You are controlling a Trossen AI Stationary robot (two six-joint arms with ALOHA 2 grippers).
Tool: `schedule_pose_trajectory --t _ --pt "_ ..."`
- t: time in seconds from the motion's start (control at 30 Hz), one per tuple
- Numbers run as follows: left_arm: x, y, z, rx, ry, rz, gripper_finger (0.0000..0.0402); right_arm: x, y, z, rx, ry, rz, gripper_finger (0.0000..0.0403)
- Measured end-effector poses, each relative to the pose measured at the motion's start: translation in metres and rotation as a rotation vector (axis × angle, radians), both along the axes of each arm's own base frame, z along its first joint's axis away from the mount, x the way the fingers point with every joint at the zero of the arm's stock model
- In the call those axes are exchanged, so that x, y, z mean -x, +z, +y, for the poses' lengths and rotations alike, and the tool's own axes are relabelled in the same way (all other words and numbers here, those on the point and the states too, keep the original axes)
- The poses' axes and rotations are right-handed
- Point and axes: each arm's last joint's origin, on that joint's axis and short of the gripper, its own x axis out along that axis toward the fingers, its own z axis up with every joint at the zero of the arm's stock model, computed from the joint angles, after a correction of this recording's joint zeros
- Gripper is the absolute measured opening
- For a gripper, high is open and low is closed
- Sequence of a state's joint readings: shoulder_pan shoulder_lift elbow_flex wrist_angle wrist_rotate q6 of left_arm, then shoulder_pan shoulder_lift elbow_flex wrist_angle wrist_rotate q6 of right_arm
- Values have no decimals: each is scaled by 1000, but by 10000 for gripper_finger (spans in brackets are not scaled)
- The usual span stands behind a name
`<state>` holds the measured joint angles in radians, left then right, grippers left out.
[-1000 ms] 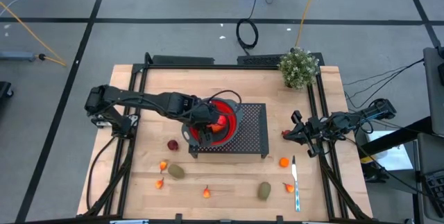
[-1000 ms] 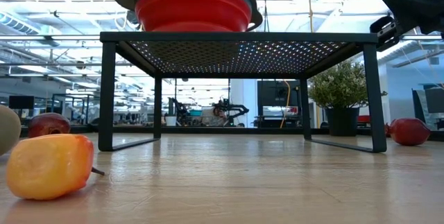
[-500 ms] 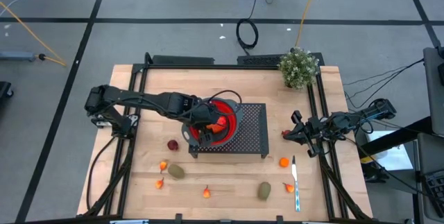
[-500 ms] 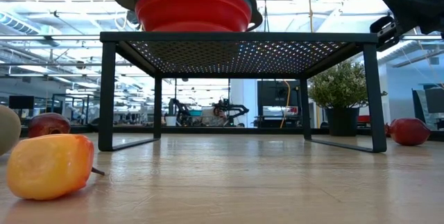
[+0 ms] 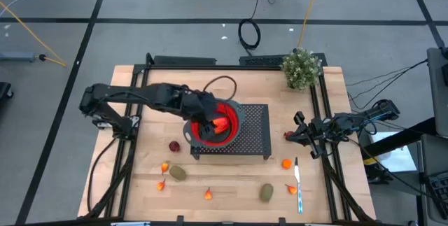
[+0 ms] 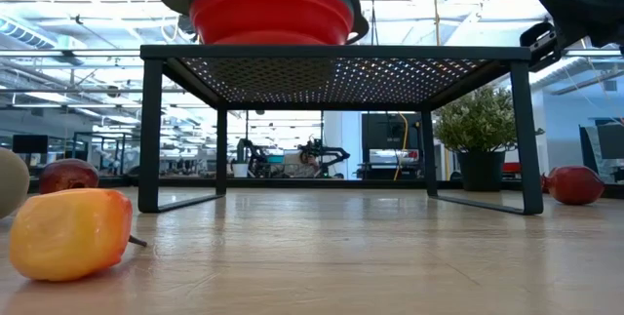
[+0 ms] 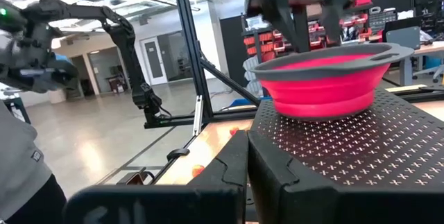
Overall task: Pick & Place Fruit
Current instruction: Put the brown kiwi into the red strainer bowl on the shelf
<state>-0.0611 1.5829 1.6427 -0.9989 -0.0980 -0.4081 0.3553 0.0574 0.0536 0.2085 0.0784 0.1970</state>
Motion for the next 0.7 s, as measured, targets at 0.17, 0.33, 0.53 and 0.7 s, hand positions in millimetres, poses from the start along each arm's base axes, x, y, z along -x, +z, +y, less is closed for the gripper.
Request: schedule_pose_trajectory --t 0.17,0.33,0.53,0.7 --pt "14 18 -6 38 33 -57 298 0 0 0 0 0 -1 0" --pt "33 25 -17 104 82 -29 298 0 0 0 0 0 1 0" --pt "48 33 -33 201 142 -35 298 0 0 0 1 0 2 0" --pt "55 34 -49 263 168 -20 298 0 0 0 0 0 1 0"
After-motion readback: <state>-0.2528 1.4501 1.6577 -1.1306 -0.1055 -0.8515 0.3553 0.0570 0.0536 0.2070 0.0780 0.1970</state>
